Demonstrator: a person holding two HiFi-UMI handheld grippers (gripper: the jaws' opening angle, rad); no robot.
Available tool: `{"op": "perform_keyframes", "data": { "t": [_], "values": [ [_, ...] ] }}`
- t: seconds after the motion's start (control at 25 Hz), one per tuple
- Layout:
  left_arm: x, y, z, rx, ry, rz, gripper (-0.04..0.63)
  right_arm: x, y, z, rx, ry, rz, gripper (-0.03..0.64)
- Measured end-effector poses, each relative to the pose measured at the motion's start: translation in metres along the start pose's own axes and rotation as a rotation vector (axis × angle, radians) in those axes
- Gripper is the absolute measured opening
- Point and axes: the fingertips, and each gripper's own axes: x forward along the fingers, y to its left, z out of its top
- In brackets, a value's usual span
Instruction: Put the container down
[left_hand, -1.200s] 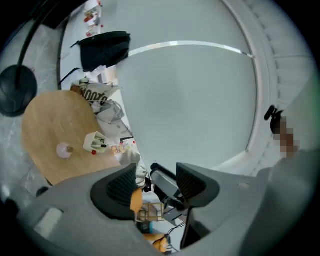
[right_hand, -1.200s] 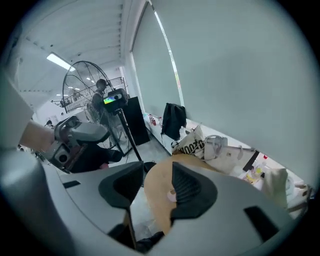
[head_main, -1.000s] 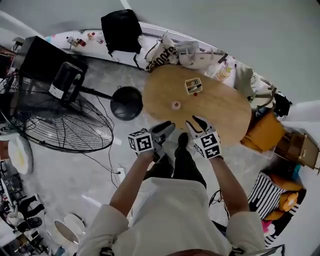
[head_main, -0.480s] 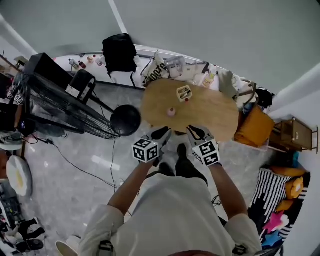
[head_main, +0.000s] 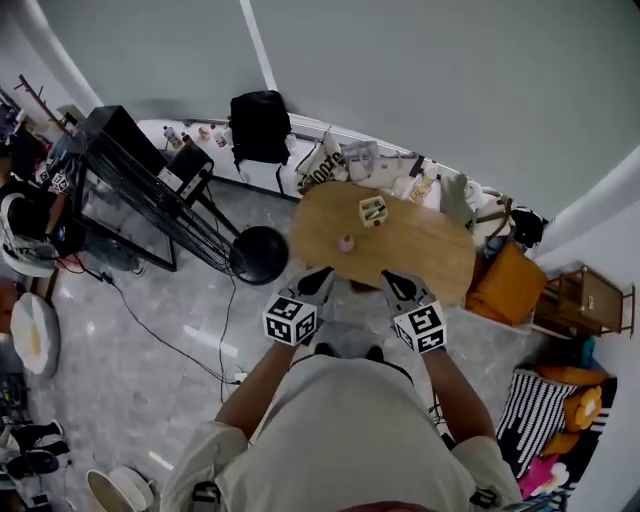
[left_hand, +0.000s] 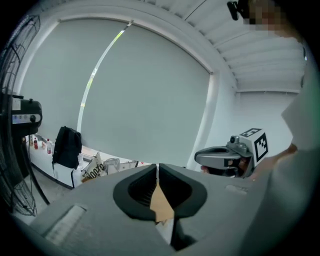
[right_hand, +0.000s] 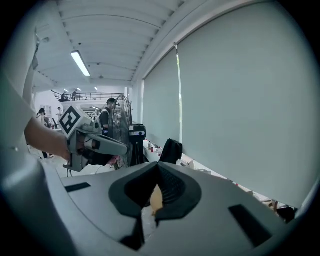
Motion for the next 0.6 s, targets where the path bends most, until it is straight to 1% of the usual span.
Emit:
{"op": "perform_keyframes", "data": {
  "t": [0.08, 0.2, 0.32, 0.44, 0.6],
  "values": [
    [-0.007, -0.004, 0.005, -0.002, -0.018, 0.029, 0.026, -0.012, -0.008, 0.005, 0.006, -0.018, -0.003, 0.005],
    [-0.014, -0.006, 0.012, 0.015, -0.048, 0.070, 0.023, -0.023, -0.021, 0.012, 0.009, -0.035, -0.006, 0.005],
    [-0.016, -0.005, 0.016, 0.004, -0.064, 0.103, 0.023, -0.030, -0.033, 0.014, 0.008, -0.041, -0.002, 0.003],
    [-0.016, -0.008, 0.017, 0.000, -0.074, 0.118, 0.023, -0.034, -0.037, 0.016, 0.013, -0.049, 0.014, 0.003],
    [-0.018, -0.014, 0.019, 0.015, -0.080, 0.130, 0.023, -0.036, -0.034, 0.015, 0.006, -0.047, 0.037, 0.003]
  ]
}}
